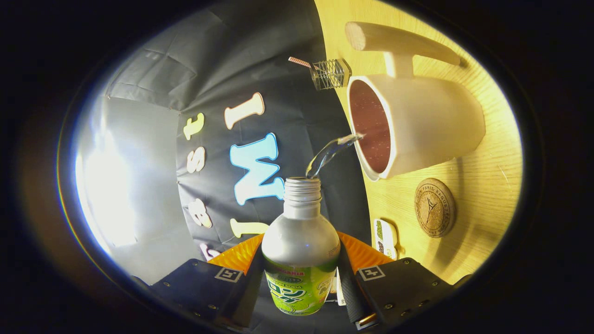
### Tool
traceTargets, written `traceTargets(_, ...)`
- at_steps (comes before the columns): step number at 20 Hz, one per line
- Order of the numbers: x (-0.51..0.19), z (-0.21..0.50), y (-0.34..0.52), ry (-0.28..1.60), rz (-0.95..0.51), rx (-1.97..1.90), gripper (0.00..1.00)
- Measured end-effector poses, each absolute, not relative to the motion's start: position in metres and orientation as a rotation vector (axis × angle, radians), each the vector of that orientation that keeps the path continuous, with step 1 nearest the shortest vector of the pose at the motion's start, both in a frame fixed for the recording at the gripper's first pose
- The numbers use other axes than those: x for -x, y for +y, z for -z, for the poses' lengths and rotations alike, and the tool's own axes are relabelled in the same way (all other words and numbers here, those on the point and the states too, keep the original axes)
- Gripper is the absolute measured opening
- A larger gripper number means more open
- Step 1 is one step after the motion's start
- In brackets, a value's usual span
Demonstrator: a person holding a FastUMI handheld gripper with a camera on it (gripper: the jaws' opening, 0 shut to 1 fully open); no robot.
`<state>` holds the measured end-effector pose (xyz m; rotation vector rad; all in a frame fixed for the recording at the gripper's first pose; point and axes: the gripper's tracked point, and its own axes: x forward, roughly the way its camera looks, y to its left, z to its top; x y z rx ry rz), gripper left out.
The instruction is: Take the bottle from table, then pour the juice into the cup, finally place the bottle on the coaster
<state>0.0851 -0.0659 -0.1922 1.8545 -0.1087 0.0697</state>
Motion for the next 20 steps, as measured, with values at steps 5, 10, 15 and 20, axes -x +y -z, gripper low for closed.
traceTargets(5, -0.0852, 0.1903, -0.0652, -0.111, -0.069, -1.862, 0.75)
traceTargets(10, -0.0870, 0.1871, -0.0648, -0.118, -0.078, -1.878, 0.75)
traceTargets(15, -0.0861, 0.1858, -0.0660, -0.132, -0.078, -1.904, 0.75)
traceTargets(20, -0.0873, 0.1832, -0.0654, -0.135, -0.081, -1.912, 0.75)
